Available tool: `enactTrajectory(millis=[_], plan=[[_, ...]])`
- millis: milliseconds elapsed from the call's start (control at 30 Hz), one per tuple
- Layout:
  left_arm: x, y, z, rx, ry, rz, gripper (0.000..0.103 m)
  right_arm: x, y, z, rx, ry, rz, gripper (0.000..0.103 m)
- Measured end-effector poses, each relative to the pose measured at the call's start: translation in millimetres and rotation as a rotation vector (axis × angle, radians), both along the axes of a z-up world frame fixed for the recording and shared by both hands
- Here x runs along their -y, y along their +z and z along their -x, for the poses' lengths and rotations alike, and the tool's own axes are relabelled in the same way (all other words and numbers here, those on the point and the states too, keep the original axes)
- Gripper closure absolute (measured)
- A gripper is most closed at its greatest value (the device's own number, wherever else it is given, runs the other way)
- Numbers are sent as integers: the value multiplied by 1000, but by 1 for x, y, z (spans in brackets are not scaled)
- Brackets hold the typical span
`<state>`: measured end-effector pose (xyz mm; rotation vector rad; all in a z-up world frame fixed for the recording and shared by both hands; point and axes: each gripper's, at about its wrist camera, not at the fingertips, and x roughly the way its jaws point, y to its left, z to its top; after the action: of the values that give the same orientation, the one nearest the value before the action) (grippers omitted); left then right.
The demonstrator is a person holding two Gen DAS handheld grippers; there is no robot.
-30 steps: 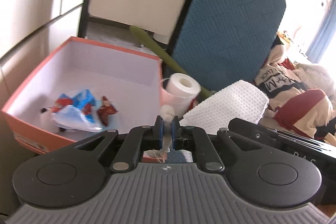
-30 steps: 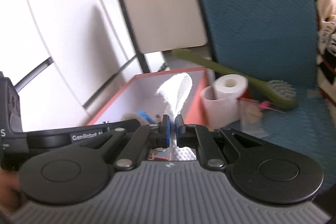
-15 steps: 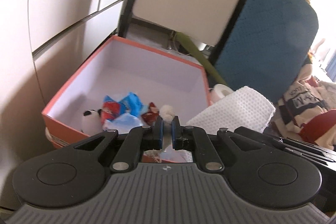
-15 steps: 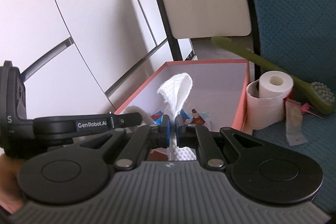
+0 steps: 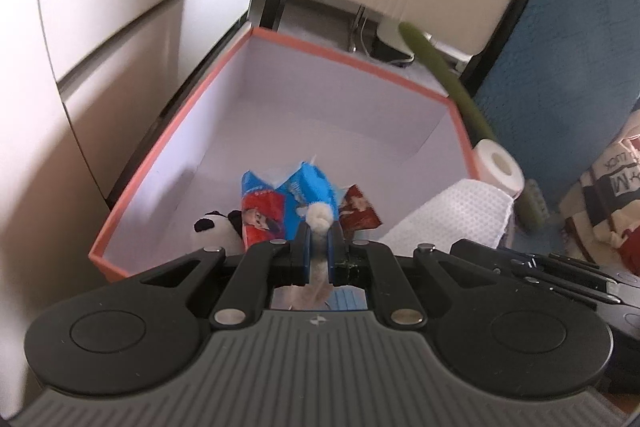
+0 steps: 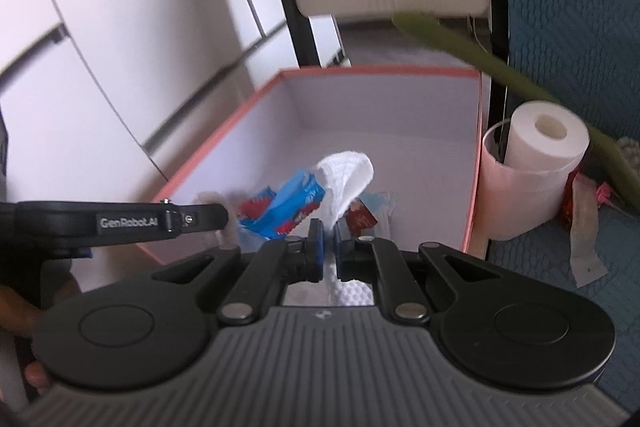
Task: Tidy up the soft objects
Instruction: 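Open the left gripper over the box while the right releases the washcloth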
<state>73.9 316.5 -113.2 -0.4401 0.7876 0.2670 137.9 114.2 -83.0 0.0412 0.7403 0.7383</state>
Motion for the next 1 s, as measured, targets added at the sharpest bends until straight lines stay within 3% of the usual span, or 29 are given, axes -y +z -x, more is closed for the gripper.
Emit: enactTrajectory(millis=[300,633,700,767,833,900,967,1000], plan=[[-25,-27,-25,-53,-3,12,94,-32,-35,-34,-89,-13,77,92],[-27,-19,-23,-41,-16,18,92,-47,-42,-47,-100,-19,87,91],[-24,-15,-18,-35,-17,6,84,-45,-39,-45,-95,-17,77,90],[-21,-9,-12,-22,-12,-6,61,-41,-35,-42,-89,-14,58,90],[-17,-1,-5,-6,-6,-17,58,-37,-31,-39,-84,-18,57,80],[-13,6,1,4,-4,-24,58,-33,-27,-37,-87,-15,44,44],[-8,14,9,19,1,-31,58,-26,-23,-34,-93,-12,28,36],[-6,17,12,26,2,-34,58,-23,-20,-32,-90,-14,18,37]])
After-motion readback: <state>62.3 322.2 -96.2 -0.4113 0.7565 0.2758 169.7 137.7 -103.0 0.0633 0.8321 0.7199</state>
